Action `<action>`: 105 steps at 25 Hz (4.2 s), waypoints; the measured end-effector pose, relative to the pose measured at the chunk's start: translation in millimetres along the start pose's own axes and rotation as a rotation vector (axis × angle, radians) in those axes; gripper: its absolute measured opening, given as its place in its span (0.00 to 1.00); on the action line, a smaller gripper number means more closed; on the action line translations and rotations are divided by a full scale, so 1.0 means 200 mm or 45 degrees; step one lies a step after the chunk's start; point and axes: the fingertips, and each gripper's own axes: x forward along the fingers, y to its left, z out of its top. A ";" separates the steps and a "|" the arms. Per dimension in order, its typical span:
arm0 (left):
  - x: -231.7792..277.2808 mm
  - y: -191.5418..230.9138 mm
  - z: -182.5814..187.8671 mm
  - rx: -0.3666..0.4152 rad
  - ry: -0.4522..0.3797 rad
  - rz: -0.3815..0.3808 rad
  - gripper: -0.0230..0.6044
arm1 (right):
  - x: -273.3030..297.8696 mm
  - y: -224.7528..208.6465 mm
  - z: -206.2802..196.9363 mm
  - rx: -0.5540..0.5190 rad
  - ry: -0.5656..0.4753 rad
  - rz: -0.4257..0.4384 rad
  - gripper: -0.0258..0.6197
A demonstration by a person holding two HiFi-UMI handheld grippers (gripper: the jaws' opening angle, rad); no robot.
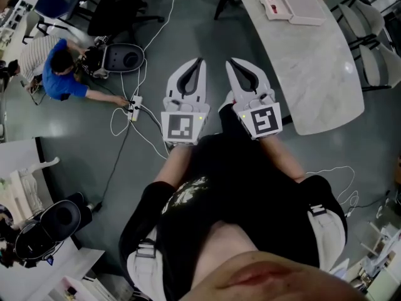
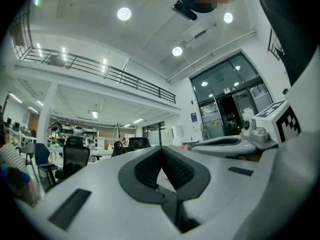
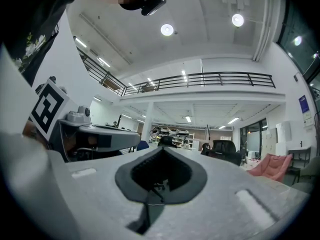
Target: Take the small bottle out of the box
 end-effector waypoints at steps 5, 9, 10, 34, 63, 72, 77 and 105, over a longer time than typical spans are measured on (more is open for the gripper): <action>0.16 0.02 -0.03 -0.026 0.005 -0.026 0.06 | 0.06 -0.13 -0.07 0.008 0.026 -0.039 0.03; 0.33 0.06 -0.03 0.003 -0.005 -0.050 0.06 | 0.15 -0.29 -0.10 0.031 0.032 -0.065 0.03; 0.38 0.08 -0.02 -0.009 0.006 -0.047 0.06 | 0.18 -0.32 -0.10 0.031 0.026 -0.067 0.03; 1.73 0.22 -0.05 0.049 0.036 -0.171 0.06 | 0.84 -1.46 -0.32 0.059 0.049 -0.174 0.03; 3.05 0.23 -0.23 0.007 0.030 -0.899 0.06 | 1.32 -2.47 -0.60 0.036 0.141 -0.840 0.03; 3.25 0.13 -0.26 -0.033 0.002 -1.214 0.06 | 1.29 -2.62 -0.60 0.026 0.168 -1.113 0.03; 3.28 0.04 -0.29 -0.028 -0.038 -1.374 0.06 | 1.16 -2.62 -0.61 -0.020 0.182 -1.335 0.03; 3.38 -0.54 -0.68 0.160 0.007 -1.731 0.06 | 0.79 -2.90 -1.31 0.292 0.402 -1.212 0.04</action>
